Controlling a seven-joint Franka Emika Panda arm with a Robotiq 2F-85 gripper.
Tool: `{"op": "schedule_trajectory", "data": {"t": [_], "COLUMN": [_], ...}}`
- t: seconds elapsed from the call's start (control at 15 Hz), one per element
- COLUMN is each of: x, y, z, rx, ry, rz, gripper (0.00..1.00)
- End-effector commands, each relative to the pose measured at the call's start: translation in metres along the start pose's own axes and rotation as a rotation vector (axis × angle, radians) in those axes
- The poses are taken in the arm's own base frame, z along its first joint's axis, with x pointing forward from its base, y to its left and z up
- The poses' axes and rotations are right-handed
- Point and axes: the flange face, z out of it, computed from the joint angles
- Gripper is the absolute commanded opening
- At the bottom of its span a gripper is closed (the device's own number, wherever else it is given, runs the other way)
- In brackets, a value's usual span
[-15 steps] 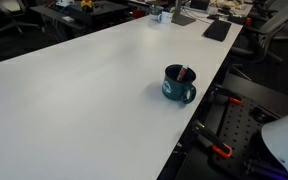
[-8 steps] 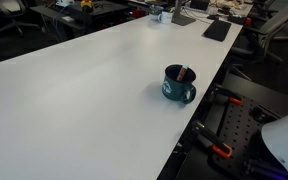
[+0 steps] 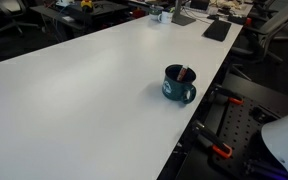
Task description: Take the marker out of the green mug.
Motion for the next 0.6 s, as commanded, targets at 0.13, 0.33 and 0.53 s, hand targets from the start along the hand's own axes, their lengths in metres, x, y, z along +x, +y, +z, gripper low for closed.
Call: {"op": "schedule_trajectory", "data": {"t": [0.13,0.33,0.53], "x": [0.035,0.037,0.035], "y": [-0.037,-0.047,-0.045], "z": [0.013,0.015,0.021], "rx": [0.047,0.067,0.058], "ry": [-0.021,0.01,-0.012], "rz": [-0.325,-0.498,-0.529], "gripper": [1.0,1.0,1.0]}}
